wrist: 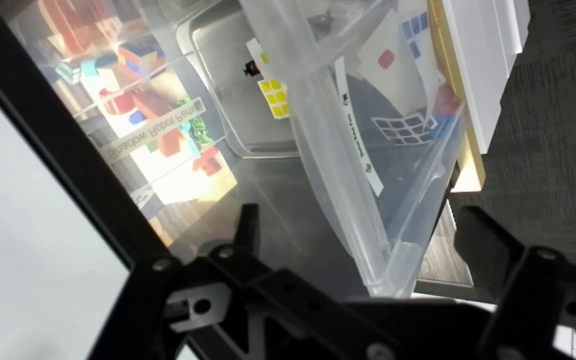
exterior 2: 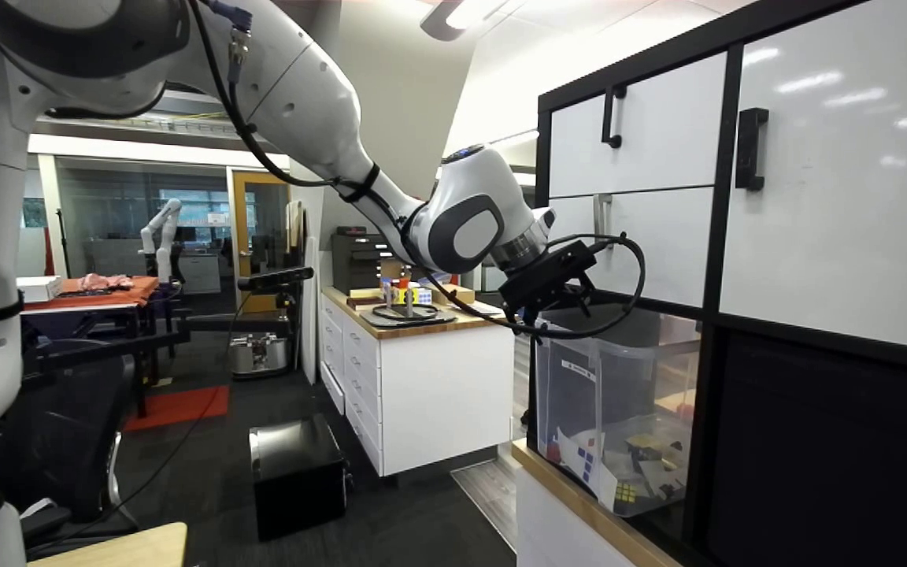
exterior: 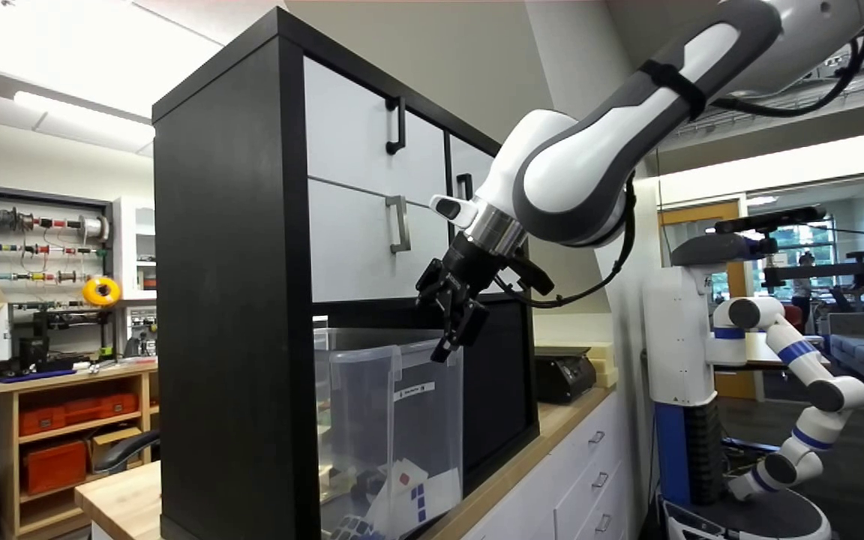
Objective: Pull the plastic container from underneath the black and white cabinet
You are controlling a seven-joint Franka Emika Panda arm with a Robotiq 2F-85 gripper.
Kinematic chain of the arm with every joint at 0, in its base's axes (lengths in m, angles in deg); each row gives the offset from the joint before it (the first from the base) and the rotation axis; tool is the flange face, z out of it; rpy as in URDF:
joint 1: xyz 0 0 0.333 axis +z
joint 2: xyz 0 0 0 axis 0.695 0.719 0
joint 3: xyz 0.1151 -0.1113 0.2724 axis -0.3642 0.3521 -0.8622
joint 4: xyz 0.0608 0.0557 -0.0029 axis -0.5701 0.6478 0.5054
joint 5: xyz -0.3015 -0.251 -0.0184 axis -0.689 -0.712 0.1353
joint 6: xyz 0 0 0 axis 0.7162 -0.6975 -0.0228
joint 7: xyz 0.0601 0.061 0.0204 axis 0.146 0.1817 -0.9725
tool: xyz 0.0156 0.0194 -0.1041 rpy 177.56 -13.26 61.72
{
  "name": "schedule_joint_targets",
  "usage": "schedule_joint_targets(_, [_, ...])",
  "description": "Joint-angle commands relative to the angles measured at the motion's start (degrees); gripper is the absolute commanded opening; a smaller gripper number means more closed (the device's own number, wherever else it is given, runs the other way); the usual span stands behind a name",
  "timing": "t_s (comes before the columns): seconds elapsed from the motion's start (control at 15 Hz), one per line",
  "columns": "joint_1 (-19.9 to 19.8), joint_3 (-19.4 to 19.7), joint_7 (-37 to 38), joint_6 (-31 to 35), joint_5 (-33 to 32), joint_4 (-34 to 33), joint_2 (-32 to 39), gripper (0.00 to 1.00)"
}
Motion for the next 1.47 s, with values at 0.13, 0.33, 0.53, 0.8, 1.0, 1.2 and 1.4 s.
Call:
schedule_joint_targets(0.13, [-1.0, -1.2, -3.4, 0.9, 1.3, -3.9, 4.2, 1.00])
schedule_joint_targets(0.33, [-1.5, -1.9, -4.3, 0.9, 1.9, -4.2, 5.0, 0.67])
schedule_joint_targets(0.53, [-1.7, -2.1, -4.9, 0.9, 2.0, -4.0, 5.2, 0.47])
schedule_joint_targets(0.8, [-2.4, -2.4, -6.2, 1.4, 2.5, -3.2, 4.1, 0.20])
schedule_joint_targets(1.0, [-4.0, -4.3, -10.1, 1.5, 5.1, -1.0, 2.1, 0.13])
schedule_joint_targets(1.2, [-6.2, -6.6, -15.1, 1.7, 8.6, 1.4, 0.2, 0.12])
schedule_joint_targets(1.4, [-8.5, -9.0, -21.3, 1.8, 12.8, 5.8, -3.0, 0.12])
